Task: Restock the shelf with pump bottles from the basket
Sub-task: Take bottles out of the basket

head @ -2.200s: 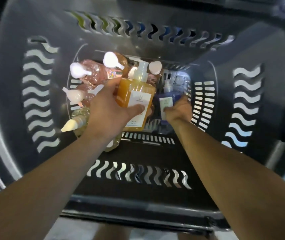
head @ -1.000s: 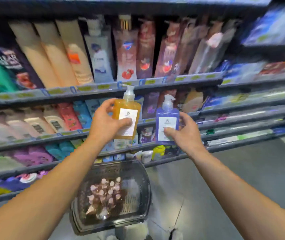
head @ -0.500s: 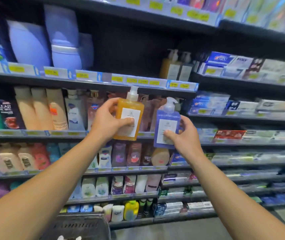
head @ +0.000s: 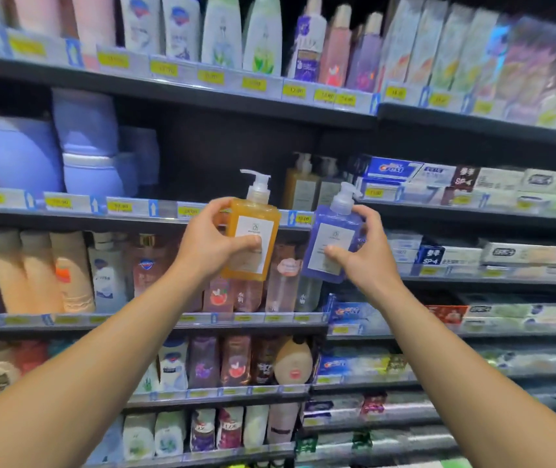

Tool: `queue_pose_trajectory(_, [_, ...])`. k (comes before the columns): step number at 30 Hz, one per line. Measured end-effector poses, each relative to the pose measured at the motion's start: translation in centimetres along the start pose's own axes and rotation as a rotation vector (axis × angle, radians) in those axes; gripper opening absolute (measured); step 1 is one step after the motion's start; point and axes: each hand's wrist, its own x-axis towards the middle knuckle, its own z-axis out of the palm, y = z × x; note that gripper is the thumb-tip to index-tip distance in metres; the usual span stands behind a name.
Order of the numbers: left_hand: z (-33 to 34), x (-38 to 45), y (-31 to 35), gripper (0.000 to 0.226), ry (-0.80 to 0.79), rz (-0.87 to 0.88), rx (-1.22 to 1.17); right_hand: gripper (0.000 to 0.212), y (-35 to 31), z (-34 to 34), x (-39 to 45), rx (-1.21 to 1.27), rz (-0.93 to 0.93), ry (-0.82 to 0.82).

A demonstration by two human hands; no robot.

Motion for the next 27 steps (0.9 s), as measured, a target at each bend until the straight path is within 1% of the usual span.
queue_pose_trajectory(5, [1.4, 3.4, 0.1, 0.065, 0.031, 0.05, -0.044, 0.07, 0.6, -0.6, 5.6, -0.068, -0.092, 0.116])
queue_pose_trajectory(8, [2.0, 5.5, -0.6, 0.062, 0.042, 0.066, -0.054, 0.069, 0.8, -0.8, 8.7, -0.079, -0.116, 0.146])
queue_pose_trajectory(13, [2.8, 9.4, -1.1, 0.058, 0.024, 0.073, -0.116, 0.067, 1.2, -0.1, 13.0, -0.126, -0.169, 0.144])
queue_pose_trajectory(20, [3.8, 13.1, -2.9, 0.058, -0.005, 0.042, -0.195, 0.072, 2.5, 2.1, 16.9, -0.197, -0.246, 0.138])
queue_pose_trajectory(23, [4.4, 13.7, -3.5, 0.057, -0.018, 0.034, -0.205, 0.071, 3.2, 2.6, 17.7, -0.225, -0.247, 0.149])
queue_pose_trajectory(27, [4.8, 14.3, -4.0, 0.058, -0.032, 0.021, -0.187, 0.07, 5.0, 3.1, 18.5, -0.224, -0.194, 0.104])
